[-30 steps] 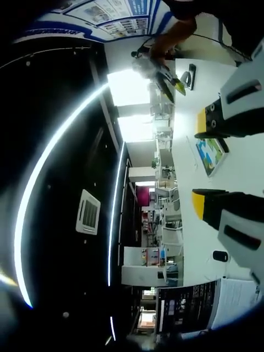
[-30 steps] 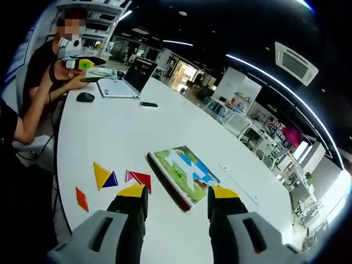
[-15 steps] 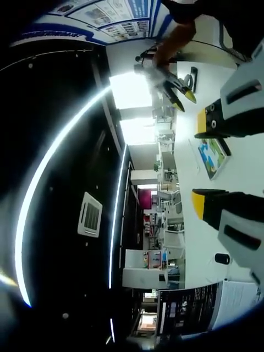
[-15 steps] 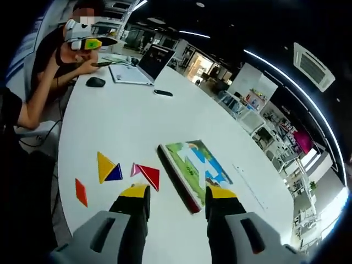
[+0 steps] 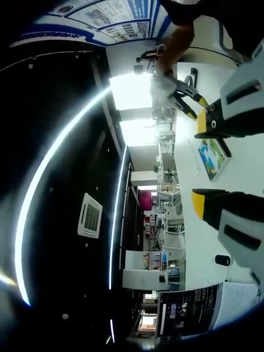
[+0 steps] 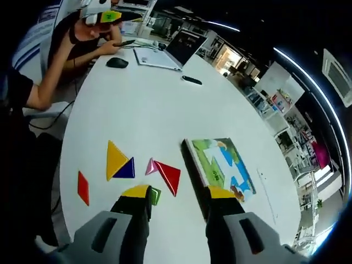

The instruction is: Pick up the tangram pieces one by one and place each piece onto its matching region on the pattern sheet, fitting the shapes together until the outline on the sheet is completely filled by the tangram pieces

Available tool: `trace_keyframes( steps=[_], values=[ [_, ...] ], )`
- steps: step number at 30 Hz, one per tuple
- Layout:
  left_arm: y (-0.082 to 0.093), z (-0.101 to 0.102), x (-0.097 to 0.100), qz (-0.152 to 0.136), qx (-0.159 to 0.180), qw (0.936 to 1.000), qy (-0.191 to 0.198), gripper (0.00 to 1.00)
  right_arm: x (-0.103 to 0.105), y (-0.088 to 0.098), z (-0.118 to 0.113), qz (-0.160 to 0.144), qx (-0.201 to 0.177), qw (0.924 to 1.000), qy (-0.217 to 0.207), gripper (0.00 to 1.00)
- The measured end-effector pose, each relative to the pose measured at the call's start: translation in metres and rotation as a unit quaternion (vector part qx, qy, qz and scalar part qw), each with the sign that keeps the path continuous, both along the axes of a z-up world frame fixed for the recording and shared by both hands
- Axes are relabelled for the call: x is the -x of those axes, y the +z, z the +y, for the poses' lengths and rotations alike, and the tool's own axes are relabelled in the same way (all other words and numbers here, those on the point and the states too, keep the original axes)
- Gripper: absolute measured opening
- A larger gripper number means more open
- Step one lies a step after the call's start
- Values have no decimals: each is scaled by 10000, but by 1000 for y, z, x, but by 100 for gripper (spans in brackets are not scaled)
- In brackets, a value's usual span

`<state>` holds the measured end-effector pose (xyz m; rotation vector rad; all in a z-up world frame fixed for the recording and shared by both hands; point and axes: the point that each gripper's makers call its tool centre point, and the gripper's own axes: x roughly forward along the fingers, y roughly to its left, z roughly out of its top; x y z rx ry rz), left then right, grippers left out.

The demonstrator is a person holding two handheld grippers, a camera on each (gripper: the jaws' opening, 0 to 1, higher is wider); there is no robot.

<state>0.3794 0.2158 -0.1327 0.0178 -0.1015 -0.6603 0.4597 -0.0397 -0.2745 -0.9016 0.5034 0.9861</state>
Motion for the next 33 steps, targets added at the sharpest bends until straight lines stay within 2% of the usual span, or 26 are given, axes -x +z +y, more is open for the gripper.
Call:
trace_keyframes(
  steps=[13,23,29,33],
  values=[
    [-3,-14,-1,26,-108,9998,-158,38,-8,-17,16,222,308,9990,222,39],
    [-4,-12,-1,35,-100,9998,-152,38,-15,-37,21,517,456,9969,367,38],
    [-4,-15,-1,37,-111,9998,-181,38,-17,-36,23,586,496,9961,428,39],
    [-5,-15,-1,40,-119,9997,-185,38,-20,-38,24,598,690,9947,481,39]
  ],
)
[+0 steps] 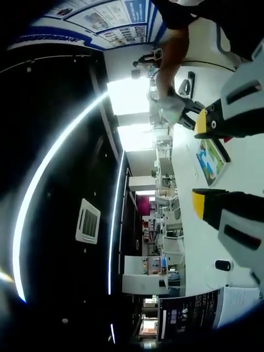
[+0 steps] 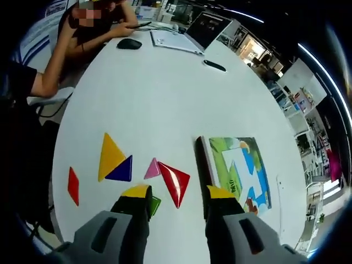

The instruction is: Pick up the tangram pieces one by one and place each piece onto its matching region on the pattern sheet, fitting the shapes together until the outline on the sheet is completely filled by the tangram pieces

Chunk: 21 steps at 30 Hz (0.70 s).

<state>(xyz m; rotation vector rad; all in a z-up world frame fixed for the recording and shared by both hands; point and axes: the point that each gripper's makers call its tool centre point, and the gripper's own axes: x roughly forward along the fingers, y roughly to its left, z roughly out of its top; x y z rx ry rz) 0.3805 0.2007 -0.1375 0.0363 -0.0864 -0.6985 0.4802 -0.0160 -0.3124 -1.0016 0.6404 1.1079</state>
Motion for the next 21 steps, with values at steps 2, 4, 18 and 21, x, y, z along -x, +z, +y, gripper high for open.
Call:
trace_keyframes(
  steps=[2,4,18,21],
  values=[
    [0,0,0,-9,2,10000,1,38,0,-1,1,21,35,10000,32,39],
    [1,1,1,-16,12,10000,5,38,2,-3,3,85,39,9999,82,39],
    [2,7,1,-25,36,10000,58,37,-7,-19,0,321,789,9959,312,38],
    [2,8,2,-34,47,10000,62,37,-6,-21,-1,315,981,9938,421,40]
  ],
)
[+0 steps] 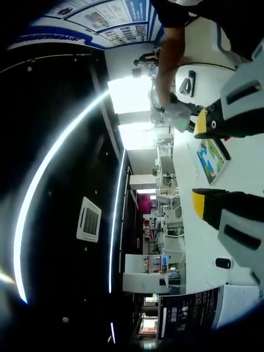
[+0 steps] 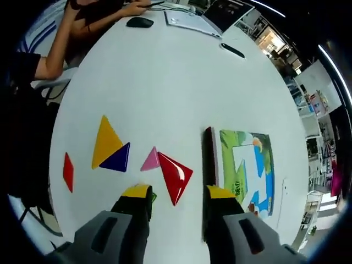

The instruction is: Pick up the tangram pieces one by one and place each piece onto its matching region on the pattern sheet, fitting the shapes together until the outline on the sheet is completely filled by the tangram pieces

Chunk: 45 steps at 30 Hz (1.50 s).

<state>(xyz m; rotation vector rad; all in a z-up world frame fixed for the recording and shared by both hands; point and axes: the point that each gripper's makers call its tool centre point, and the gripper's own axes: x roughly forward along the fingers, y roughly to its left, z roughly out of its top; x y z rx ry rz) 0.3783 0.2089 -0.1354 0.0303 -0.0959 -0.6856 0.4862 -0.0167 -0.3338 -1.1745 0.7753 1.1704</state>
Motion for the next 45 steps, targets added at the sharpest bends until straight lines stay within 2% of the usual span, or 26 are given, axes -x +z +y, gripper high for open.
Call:
trace_keyframes(
  steps=[6,12,17,24,45],
  values=[
    [2,6,2,-37,45,10000,37,37,4,-6,2,78,297,9989,344,42],
    [4,11,2,-67,71,9999,80,37,-6,-10,9,42,426,9976,537,36],
    [5,16,1,-72,110,9998,125,37,-5,-16,10,277,765,9940,732,36],
    [5,14,3,-86,120,9998,114,36,2,-22,16,609,973,9883,1003,36],
    [6,22,1,-133,171,9996,199,35,5,-29,15,963,1153,9842,941,33]
  ],
)
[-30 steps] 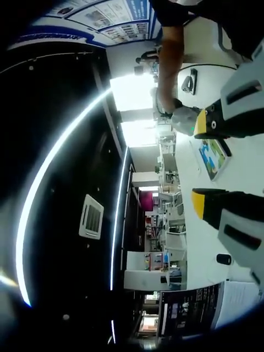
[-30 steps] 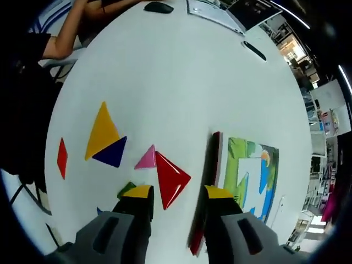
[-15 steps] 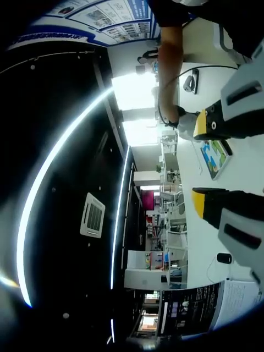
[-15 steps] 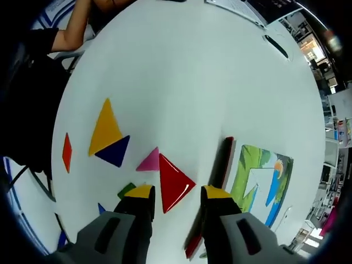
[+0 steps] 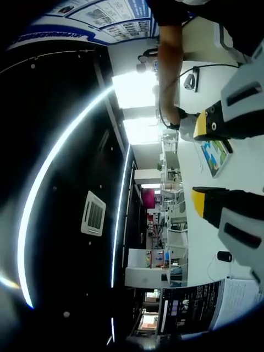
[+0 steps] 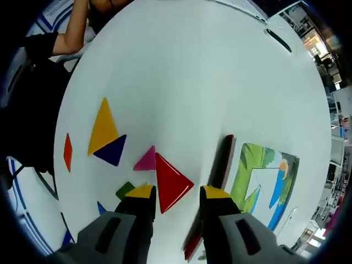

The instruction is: Pick up the tangram pieces one by one and place each piece onto its matching region on the pattern sheet, fitting the shapes together until the outline on the sheet is completely filled by the tangram pieces

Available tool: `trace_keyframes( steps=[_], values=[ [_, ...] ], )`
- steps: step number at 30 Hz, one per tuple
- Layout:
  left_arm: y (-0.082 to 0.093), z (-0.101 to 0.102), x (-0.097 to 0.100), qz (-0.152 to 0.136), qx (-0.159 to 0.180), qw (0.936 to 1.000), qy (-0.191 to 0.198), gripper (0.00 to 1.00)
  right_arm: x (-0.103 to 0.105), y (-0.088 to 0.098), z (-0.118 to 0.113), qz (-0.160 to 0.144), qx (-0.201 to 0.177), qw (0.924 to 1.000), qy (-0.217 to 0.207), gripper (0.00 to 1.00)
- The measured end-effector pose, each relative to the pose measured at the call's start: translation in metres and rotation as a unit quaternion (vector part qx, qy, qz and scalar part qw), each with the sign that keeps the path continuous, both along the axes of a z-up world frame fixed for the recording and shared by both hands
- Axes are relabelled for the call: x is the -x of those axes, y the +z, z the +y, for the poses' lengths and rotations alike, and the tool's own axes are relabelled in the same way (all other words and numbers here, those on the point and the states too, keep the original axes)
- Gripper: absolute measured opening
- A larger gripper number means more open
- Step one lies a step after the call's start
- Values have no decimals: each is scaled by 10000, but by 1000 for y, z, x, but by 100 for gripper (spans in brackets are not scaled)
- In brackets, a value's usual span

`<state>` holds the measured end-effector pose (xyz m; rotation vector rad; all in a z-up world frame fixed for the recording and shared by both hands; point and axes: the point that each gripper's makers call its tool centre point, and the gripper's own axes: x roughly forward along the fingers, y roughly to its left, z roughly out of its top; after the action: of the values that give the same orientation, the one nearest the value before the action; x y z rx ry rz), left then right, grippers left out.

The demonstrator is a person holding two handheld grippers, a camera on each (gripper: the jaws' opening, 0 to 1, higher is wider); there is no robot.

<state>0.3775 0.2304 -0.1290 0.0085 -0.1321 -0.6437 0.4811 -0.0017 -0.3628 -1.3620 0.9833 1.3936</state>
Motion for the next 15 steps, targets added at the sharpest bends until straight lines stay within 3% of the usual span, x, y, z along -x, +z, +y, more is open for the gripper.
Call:
trace_keyframes(
  steps=[3,15],
  values=[
    [1,-1,1,-37,-29,10000,-12,35,5,-5,0,87,61,9999,25,33],
    [1,0,1,-60,-35,10000,8,35,-10,-6,1,291,13,9995,-152,33]
  ],
)
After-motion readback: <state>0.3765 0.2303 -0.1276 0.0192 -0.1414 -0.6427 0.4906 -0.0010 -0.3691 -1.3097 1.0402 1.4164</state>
